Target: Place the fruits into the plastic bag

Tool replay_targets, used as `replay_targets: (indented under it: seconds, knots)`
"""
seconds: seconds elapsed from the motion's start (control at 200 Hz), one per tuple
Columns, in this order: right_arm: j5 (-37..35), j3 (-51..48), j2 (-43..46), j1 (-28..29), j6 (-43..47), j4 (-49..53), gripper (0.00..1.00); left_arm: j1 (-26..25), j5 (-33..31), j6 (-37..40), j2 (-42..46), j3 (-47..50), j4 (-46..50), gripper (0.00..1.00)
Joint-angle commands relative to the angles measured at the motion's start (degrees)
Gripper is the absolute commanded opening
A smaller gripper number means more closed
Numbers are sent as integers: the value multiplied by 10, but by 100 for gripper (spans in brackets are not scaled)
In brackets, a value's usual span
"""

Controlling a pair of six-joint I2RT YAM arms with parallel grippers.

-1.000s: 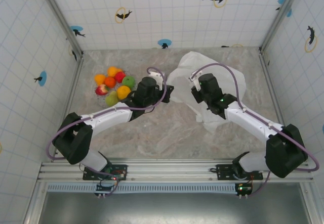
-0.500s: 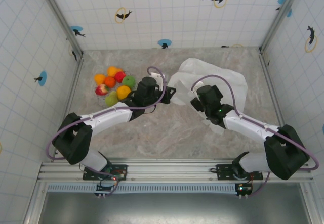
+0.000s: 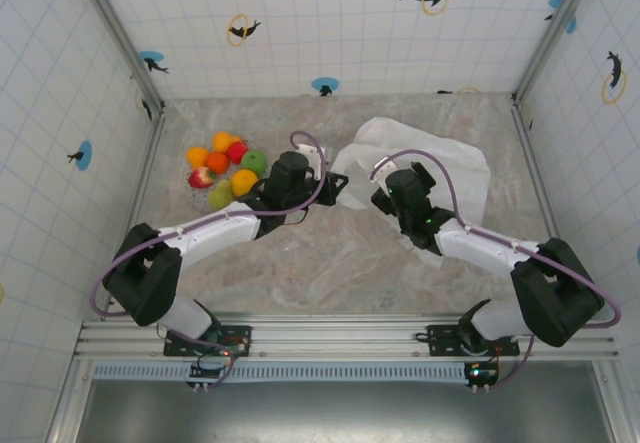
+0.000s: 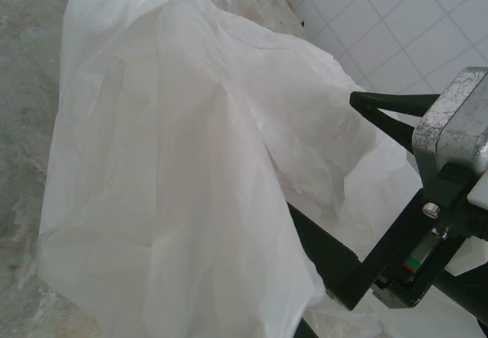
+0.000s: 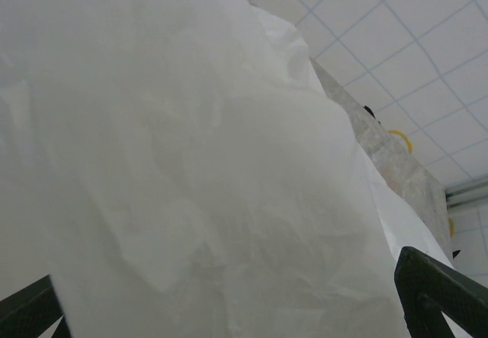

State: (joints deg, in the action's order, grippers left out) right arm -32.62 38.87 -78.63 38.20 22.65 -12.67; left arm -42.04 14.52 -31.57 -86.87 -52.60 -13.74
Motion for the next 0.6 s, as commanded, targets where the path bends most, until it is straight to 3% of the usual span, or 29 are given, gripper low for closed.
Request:
replay_targets:
  seconds: [0.0, 0.155, 0.235, 0.355, 0.525, 0.595]
  knots:
    - [-14, -14, -19, -7, 17, -50, 99, 6, 22, -6, 21, -5, -3, 0]
    - [-60, -6, -35, -19, 50, -75, 98, 10, 21, -7, 25, 3, -3, 0]
    - [-62, 0, -34, -24, 55, -77, 93, 12, 17, -6, 28, 8, -2, 0]
    - [-44, 21, -24, -26, 43, -44, 64, 13, -8, 11, 27, 8, 19, 0]
    - [28, 57, 1, -38, -19, 65, 42, 13, -66, 39, 24, 6, 48, 0]
    - [57, 62, 10, -46, -44, 96, 29, 13, -86, 51, 22, 6, 55, 0]
